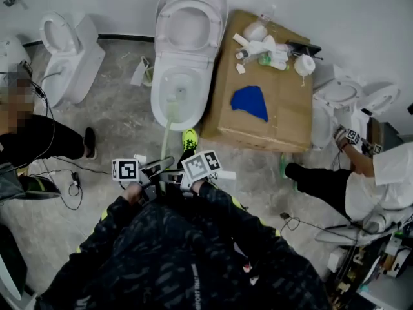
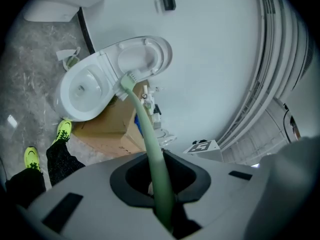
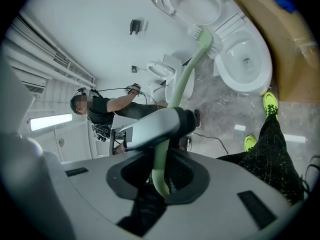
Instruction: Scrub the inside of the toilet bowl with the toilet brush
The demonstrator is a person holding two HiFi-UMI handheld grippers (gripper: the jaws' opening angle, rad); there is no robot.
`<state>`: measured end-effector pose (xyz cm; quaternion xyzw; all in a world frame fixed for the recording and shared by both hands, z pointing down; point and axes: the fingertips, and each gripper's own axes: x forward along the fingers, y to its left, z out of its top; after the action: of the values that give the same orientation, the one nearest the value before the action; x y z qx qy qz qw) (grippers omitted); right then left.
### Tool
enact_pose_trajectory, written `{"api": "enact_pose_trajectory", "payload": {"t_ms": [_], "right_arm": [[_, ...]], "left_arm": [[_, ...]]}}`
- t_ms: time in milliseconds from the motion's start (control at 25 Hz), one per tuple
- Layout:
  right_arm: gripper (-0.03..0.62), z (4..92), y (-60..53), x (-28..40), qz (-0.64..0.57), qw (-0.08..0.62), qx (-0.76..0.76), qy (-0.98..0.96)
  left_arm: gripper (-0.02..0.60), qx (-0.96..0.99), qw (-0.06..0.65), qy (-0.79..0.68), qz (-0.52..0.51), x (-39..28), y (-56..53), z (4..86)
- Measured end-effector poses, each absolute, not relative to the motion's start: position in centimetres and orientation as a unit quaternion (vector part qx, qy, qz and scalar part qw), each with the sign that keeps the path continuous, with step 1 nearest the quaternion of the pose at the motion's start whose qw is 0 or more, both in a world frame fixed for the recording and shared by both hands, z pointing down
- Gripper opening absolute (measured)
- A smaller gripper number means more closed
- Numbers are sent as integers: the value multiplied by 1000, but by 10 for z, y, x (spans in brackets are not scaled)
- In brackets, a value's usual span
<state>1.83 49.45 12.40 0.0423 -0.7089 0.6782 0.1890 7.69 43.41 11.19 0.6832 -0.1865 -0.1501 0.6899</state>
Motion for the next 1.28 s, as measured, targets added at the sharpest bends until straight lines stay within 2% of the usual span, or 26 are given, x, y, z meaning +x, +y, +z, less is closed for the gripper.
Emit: {"api": "enact_pose_trajectory", "payload": {"t_ms": [160, 400, 560, 680, 800, 880, 1000, 1160, 1280], "right_arm": [[66, 127, 461, 15, 680, 204, 25, -703], [66, 132, 398, 25, 686, 224, 11, -692], [66, 134, 359, 36, 696, 231, 0, -680], [66, 138, 336, 36, 699, 236, -6, -675], [66, 145, 315, 39, 703, 244, -11, -668], [66, 150, 303, 42, 708, 249, -15, -661], [66, 160, 285, 47, 716, 254, -17, -650], [66, 183, 261, 51, 723, 265, -16, -637], [66, 203, 245, 52, 727, 278, -15, -627]], "left_arm": [[54, 689, 676, -238, -106, 60, 400, 131], [54, 682, 675, -264, -99, 63, 336, 145], [54, 666, 693, -228, -154, 86, 292, 132], [54, 675, 676, -289, -65, 68, 275, 160], [54, 678, 669, -302, -46, 67, 254, 168], [54, 667, 680, -299, -57, 72, 240, 169], [54, 620, 727, -256, -147, 95, 217, 157], [54, 635, 708, -290, -101, 85, 194, 192], [54, 601, 736, -258, -174, 96, 173, 197]]}}
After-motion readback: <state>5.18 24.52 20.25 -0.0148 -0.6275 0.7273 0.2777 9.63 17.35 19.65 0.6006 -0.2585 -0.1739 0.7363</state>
